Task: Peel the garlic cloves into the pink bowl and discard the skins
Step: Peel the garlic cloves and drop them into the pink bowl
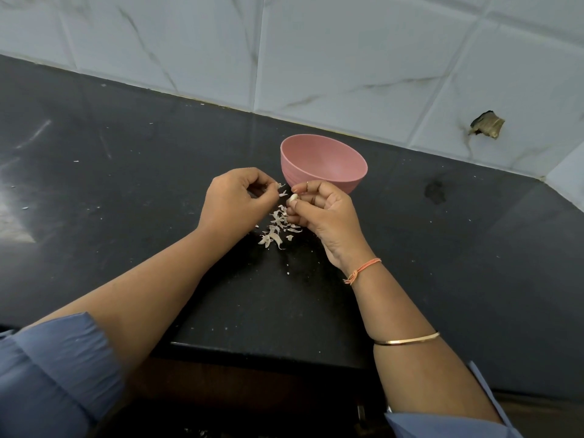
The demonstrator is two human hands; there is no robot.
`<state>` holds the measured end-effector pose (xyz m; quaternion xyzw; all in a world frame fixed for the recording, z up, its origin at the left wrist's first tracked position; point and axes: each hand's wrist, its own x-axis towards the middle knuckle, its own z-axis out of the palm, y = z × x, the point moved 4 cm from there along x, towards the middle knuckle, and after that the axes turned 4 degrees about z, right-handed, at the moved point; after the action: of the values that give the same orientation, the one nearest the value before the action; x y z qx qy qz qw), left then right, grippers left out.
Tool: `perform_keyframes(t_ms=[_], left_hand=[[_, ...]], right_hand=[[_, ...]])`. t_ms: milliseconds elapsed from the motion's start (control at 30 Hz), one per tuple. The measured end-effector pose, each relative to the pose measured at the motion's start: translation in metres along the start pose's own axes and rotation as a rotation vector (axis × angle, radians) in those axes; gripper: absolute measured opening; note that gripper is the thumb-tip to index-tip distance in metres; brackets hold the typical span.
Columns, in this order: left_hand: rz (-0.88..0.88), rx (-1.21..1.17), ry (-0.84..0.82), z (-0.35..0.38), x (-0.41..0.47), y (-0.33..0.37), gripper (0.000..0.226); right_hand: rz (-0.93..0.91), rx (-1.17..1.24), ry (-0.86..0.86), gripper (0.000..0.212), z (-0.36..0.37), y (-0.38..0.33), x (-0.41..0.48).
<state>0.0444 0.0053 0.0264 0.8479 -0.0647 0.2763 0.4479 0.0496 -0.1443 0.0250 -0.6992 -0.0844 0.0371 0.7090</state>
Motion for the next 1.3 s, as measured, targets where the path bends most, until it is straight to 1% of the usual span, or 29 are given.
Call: perform_keyframes(t_ms=[100,133,200,267,333,400,467,633,733,900,1033,1200,1300], left_hand=[[-0.045,0.014,-0.007,0.002,-0.001,-0.003,0.031],[-0.045,0.022,-0.008,0.002,-0.001,-0.004,0.033],[-0.018,0.032,-0.023,0.003,0.0,-0.003,0.026],[0.029,0.005,-0.057,0.005,0.001,-0.002,0.003],[0.071,-0.013,-0.098,0.006,0.0,0.001,0.018],[0.075,-0.023,-0.134,0.007,-0.001,0.004,0.024],[0.065,-0.056,-0.144,0.007,-0.003,0.007,0.023],[0.052,-0.17,-0.165,0.007,-0.004,0.009,0.015],[0.041,-0.179,-0.168,0.008,-0.003,0.007,0.012],[0.034,-0.188,-0.166,0.009,-0.003,0.004,0.009],[0.033,-0.184,-0.145,0.008,-0.002,0.004,0.012],[0.009,-0.18,-0.123,0.01,-0.003,0.003,0.009],[0.004,-0.215,-0.105,0.009,-0.003,0.005,0.011]], right_hand=[[0.023,0.053,-0.005,0.014,-0.002,0.0,0.0],[0.028,0.069,-0.001,0.014,-0.003,0.0,0.0],[0.033,0.093,0.007,0.014,-0.004,0.0,0.0],[0.036,0.119,0.015,0.014,-0.005,0.0,0.0],[0.026,0.134,0.021,0.015,-0.005,0.0,0.001],[0.005,0.126,0.026,0.016,-0.005,0.0,0.001],[-0.024,0.086,0.032,0.016,-0.006,-0.001,0.002],[-0.133,-0.132,0.045,0.016,-0.005,-0.002,0.003],[-0.178,-0.164,0.068,0.016,-0.006,-0.002,0.003],[-0.196,-0.2,0.084,0.016,-0.008,0.001,0.005],[-0.192,-0.179,0.074,0.017,-0.007,0.001,0.004],[-0.107,-0.041,0.036,0.015,-0.005,0.002,0.005],[-0.105,-0.009,0.037,0.016,-0.005,0.002,0.005]])
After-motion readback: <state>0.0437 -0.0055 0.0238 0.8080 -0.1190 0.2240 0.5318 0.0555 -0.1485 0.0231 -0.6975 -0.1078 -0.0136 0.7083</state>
